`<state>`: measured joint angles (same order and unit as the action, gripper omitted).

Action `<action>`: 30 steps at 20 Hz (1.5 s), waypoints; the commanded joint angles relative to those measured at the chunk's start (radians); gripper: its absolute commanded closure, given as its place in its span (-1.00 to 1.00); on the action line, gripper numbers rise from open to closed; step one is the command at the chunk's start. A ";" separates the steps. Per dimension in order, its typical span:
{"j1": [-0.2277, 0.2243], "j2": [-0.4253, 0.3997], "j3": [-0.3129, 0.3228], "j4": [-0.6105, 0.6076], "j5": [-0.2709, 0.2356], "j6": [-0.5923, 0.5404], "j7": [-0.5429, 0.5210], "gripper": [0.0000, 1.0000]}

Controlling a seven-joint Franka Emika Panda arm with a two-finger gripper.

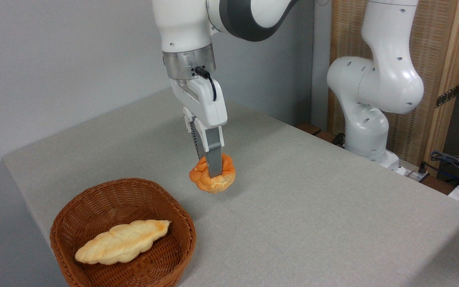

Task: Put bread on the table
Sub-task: 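Lower the bun onto the tabletop and open the gripper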

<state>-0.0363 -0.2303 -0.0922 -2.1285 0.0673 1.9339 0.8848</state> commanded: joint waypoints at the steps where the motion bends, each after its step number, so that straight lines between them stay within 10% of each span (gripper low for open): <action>1: -0.020 -0.015 0.005 -0.037 -0.018 0.013 0.022 -0.05; 20: -0.036 -0.006 -0.004 -0.057 -0.063 0.014 0.019 -0.99; 30: -0.034 -0.004 0.009 0.017 -0.077 -0.004 0.008 -1.00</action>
<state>-0.0707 -0.2290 -0.0958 -2.1651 0.0106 1.9373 0.8866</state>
